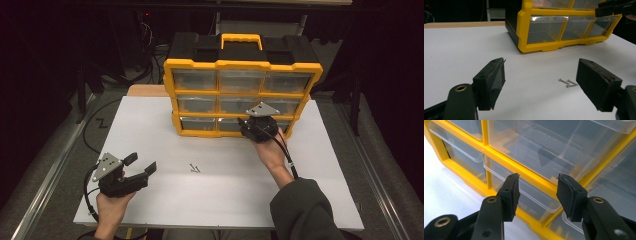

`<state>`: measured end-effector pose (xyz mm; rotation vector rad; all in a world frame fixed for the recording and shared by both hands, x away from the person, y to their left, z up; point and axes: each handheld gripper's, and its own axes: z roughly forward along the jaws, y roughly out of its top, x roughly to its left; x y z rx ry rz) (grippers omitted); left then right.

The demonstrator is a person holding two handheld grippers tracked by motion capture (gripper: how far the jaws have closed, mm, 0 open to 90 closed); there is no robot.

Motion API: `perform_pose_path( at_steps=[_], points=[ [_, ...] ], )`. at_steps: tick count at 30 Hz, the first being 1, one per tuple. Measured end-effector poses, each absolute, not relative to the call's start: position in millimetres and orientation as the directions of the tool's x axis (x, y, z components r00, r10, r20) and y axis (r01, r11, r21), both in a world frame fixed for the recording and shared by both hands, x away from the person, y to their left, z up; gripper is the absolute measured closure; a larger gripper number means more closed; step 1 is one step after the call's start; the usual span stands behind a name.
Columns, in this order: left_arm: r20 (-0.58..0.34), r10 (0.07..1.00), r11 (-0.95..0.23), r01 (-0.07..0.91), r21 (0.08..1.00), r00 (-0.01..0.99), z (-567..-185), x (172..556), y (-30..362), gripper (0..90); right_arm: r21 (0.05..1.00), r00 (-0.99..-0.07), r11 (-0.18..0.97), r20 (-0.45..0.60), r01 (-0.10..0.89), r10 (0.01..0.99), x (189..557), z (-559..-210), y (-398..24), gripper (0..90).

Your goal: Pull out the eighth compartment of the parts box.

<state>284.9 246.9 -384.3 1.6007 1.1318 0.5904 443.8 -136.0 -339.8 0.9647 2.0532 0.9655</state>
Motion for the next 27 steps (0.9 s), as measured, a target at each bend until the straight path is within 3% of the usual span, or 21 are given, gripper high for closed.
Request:
perform_pose_path(
  at_steps=[14,27],
  points=[
    [-0.160,0.886,-0.015,0.373,0.928,0.434,-384.0,285.1,247.2,23.4,0.761,-0.495,0.581,-0.401,0.289,0.771,445.0,-338.5,-128.9,57.4],
    [-0.167,0.887,-0.009,0.378,0.926,0.431,-384.7,285.3,247.6,23.3,0.721,-0.491,0.640,-0.471,0.266,0.733,444.2,-338.9,-126.5,58.4]
  ],
)
